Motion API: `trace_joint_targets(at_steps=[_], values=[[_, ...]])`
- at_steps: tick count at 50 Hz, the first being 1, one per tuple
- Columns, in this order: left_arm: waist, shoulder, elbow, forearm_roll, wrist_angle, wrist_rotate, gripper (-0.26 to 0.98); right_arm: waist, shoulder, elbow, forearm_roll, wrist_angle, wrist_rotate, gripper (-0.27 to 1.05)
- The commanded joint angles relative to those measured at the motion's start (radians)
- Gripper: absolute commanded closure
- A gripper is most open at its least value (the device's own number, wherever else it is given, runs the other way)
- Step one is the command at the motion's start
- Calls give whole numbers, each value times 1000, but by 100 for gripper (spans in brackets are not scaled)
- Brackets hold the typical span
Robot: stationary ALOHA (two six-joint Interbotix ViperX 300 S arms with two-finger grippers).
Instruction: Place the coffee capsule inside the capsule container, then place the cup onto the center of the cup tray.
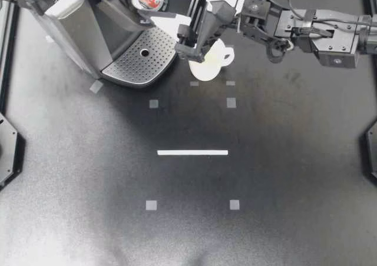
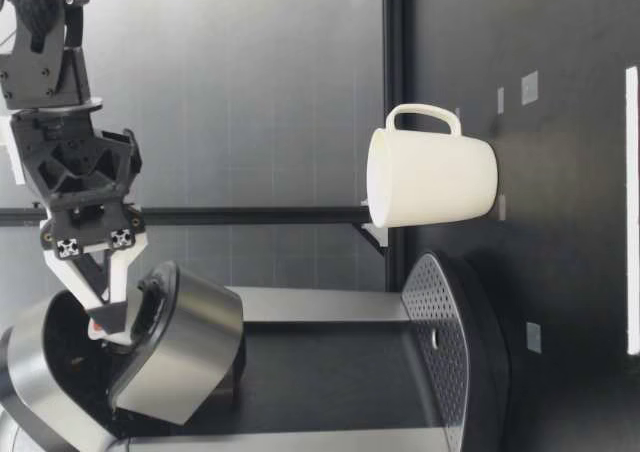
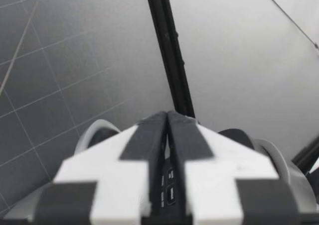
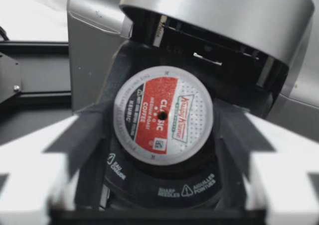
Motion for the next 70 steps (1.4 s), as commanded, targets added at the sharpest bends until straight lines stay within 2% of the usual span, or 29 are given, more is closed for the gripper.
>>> trace_joint_targets(at_steps=[1,8,15,44,60,65,70], values=[[3,-17,-6,3,-2,-12,59,-6,-15,-26,0,-17,-6,11],[3,-40,9,5,-2,-38,59,-6,-12,-26,-2,-28,-21,-1],[3,-60,29,6,2,-46,59,-6,-6,-28,-2,-31,-18,-5],[3,-67,52,15,63,-58,59,-5,-48,3,0,-89,-14,-6],[3,-63,81,58,227,-81,59,26,-161,132,21,-207,-8,-4],[23,-58,97,77,265,-117,59,44,-199,181,26,-247,-8,-2],[83,-54,124,84,267,-181,59,60,-241,235,34,-295,-6,3]])
